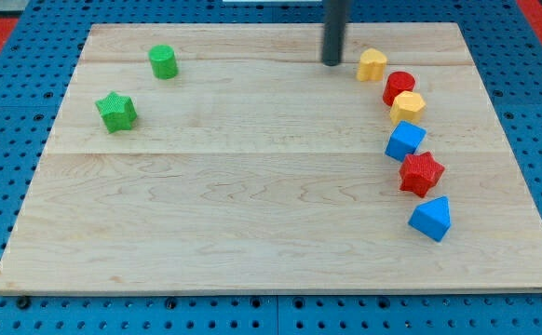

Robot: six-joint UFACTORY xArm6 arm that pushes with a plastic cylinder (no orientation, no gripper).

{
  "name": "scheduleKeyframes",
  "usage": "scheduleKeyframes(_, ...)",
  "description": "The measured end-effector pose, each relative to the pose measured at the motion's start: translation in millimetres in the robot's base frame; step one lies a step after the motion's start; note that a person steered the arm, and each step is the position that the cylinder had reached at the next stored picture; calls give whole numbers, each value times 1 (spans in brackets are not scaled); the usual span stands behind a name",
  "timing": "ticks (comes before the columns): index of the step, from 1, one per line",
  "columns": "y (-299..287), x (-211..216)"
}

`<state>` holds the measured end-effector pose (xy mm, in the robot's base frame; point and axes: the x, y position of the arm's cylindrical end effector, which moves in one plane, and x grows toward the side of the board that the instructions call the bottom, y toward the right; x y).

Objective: Move the green circle top left to the yellow heart

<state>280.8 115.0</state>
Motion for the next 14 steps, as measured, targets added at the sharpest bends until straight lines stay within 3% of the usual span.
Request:
scheduleKeyframes(1,37,2)
scheduleKeyframes(2,-6,-2)
scheduleKeyframes(4,-201,30)
scheduleKeyframes(5,-270,18)
scheduleKeyframes(6,-281,1)
scheduleKeyframes(7,-345,6)
scheduleKeyframes(8,-334,-30)
scheduleKeyframes(10,-64,-26)
scheduleKeyframes(11,-122,-41)
scheduleKeyframes(12,-84,-58)
scheduleKeyframes(13,10,-54)
scheduleKeyframes(14,59,-51)
